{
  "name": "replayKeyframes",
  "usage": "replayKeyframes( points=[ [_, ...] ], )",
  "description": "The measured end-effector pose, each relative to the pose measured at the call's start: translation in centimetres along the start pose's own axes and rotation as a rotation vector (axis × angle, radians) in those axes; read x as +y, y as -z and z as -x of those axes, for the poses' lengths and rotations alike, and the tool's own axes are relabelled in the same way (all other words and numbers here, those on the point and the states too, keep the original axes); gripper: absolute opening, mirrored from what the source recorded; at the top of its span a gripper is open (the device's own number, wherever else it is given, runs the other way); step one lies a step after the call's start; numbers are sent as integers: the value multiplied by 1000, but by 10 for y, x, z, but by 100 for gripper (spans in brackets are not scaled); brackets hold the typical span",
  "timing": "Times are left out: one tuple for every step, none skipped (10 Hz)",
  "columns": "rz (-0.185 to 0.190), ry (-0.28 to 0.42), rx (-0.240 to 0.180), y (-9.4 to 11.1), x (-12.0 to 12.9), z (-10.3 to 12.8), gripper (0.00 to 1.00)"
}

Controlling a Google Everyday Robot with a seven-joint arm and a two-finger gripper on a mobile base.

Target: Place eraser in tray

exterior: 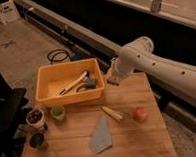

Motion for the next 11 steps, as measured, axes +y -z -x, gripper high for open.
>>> replayKeyframes(
  points=[
    [22,36,6,-1,15,-2,0],
    [23,38,6,-1,15,-2,0],
    [22,36,5,0,14,-3,0],
    [22,36,5,0,14,-3,0],
    [22,36,5,0,14,-3,0],
    [23,37,6,0,15,-3,0],
    [26,40,4,-1,16,-2,0],
    [34,53,-2,-2,18,2,0],
    [40,71,-6,-5,25,8,0],
    [49,99,-13,-10,38,17,0],
    [61,139,-15,-17,59,27,0]
  ],
)
